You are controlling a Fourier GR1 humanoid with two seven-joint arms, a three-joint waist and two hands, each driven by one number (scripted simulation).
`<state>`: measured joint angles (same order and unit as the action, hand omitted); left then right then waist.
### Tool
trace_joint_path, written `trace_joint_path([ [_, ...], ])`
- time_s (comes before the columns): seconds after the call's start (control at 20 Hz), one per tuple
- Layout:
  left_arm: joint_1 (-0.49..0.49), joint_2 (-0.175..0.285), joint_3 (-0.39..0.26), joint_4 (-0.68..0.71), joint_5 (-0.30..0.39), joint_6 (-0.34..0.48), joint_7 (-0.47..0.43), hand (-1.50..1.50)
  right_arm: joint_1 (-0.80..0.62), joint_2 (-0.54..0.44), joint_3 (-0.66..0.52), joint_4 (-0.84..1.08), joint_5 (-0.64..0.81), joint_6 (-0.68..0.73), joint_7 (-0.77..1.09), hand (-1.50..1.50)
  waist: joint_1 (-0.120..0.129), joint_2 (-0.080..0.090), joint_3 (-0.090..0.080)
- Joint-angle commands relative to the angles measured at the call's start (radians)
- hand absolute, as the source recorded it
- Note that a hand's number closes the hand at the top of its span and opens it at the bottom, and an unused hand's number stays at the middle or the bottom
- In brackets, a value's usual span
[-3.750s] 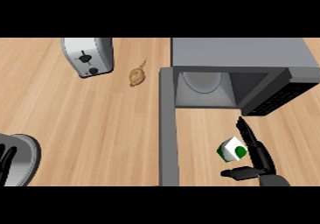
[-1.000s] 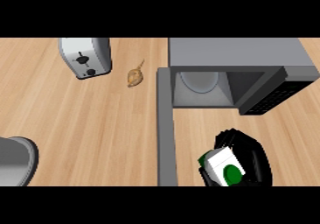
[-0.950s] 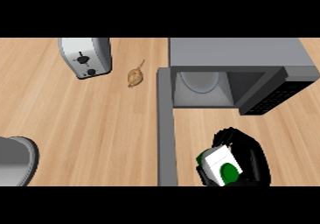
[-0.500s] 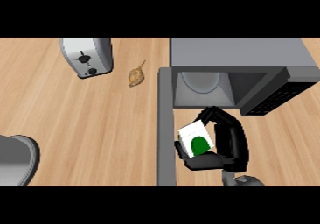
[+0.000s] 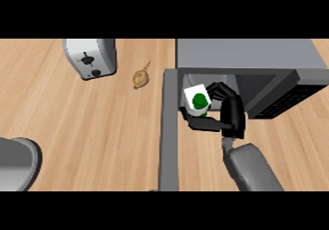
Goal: Pick up the milk, place it into the microwave and close the microwave
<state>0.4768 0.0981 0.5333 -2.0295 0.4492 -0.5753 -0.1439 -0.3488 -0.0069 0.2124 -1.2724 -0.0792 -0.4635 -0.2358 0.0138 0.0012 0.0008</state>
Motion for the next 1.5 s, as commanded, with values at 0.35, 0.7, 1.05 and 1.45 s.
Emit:
trace_joint_path([
  [0.35, -0.052, -0.005, 0.018, 0.076, -0.041, -0.033, -0.011, -1.5, -0.309, -0.006, -0.231, 0.596, -0.09, 0.107, -0.298, 1.5, 0.008, 0.004, 0.0],
  [0.7, -0.097, -0.002, 0.0, 0.133, -0.088, -0.046, -0.027, -1.5, -0.46, -0.074, -0.302, 0.861, -0.064, 0.119, -0.486, 1.5, 0.027, 0.015, 0.0],
  [1.05, -0.142, -0.005, 0.0, 0.114, -0.071, -0.006, 0.011, -1.5, -0.577, -0.06, -0.329, 1.006, -0.022, -0.005, -0.581, 1.5, 0.04, 0.019, 0.001],
  [1.45, -0.141, 0.037, 0.024, 0.191, -0.048, -0.069, -0.019, -1.5, -0.692, -0.094, -0.237, 1.114, 0.124, -0.261, -0.524, 1.5, 0.055, 0.023, 0.0],
])
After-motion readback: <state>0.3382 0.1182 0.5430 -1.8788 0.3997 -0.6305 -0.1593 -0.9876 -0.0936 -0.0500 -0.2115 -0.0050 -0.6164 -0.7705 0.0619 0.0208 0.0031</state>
